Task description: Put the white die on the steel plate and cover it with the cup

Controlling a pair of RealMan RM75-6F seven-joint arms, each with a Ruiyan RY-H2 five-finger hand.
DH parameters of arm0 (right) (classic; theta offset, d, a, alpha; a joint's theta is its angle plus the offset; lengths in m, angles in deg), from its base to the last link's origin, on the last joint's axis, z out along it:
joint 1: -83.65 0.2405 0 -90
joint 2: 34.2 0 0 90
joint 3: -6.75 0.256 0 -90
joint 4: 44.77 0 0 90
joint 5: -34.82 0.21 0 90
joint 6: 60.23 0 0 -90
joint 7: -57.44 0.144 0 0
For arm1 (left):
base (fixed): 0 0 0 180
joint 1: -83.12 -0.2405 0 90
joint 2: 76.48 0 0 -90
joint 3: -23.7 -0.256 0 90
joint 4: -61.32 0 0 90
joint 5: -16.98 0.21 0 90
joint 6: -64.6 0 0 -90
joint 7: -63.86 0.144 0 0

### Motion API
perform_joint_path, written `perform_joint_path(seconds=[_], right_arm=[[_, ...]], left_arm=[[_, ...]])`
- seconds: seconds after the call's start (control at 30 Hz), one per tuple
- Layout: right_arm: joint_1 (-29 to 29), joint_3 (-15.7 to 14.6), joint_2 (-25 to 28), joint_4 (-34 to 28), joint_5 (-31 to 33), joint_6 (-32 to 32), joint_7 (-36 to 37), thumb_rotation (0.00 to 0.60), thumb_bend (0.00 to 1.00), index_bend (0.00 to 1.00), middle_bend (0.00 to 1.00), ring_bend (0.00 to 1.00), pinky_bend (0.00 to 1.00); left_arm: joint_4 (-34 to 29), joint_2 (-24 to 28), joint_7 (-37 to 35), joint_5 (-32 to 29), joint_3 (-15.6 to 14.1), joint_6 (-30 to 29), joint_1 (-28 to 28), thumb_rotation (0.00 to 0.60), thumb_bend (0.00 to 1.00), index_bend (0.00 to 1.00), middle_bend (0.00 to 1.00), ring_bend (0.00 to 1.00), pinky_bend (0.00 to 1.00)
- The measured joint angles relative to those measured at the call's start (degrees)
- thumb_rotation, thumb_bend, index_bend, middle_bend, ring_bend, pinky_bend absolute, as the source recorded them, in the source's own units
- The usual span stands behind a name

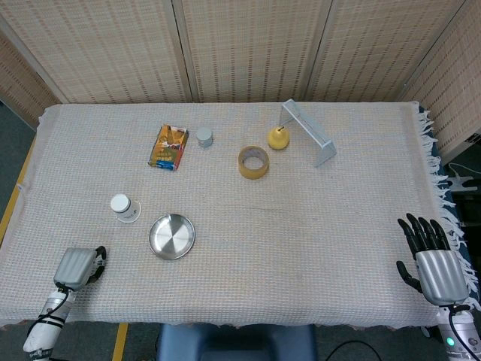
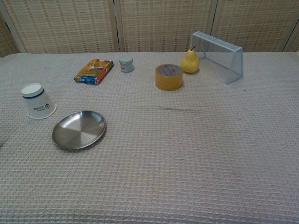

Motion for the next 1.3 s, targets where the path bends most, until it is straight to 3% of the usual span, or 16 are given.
perform_joint_path(seconds=[0.37, 0.73, 1.17, 1.3], right_arm=[[0.3, -0.2, -0.1, 0.1, -0.4, 0.5, 0.1, 0.600, 0.26, 0.00, 0.00, 0.00, 0.00], [0.4, -0.2, 0.0, 0.1, -0.1, 0.8, 0.4, 0.600, 0.26, 0.00, 0.00, 0.00, 0.00], [0.7, 0.1, 0.1, 0.4, 1.0, 1.7, 0.7, 0.600, 0.26, 0.00, 0.00, 0.00, 0.00], [0.7, 0.1, 0.2, 0.4, 1.1, 1.7, 0.8, 0.600, 0.26, 0.00, 0.00, 0.00, 0.00]], left_arm=[[-5.4, 1.7, -2.0, 3.2, 1.8, -3.6, 2.1, 0.600, 0.36, 0.54, 1.00, 0.93, 0.97], [-12.2, 0.4, 4.1, 1.9, 6.4, 5.1, 11.6, 0.600, 0.36, 0.53, 1.00, 0.93, 0.97], [-9.2, -6.4, 10.9, -2.3, 7.6, 10.5, 17.1, 0.600, 0.36, 0.49, 1.00, 0.93, 0.97], [-8.2, -6.9, 11.6, -3.3, 7.4, 10.7, 17.4, 0.600, 0.36, 0.36, 1.00, 0.93, 0.97]])
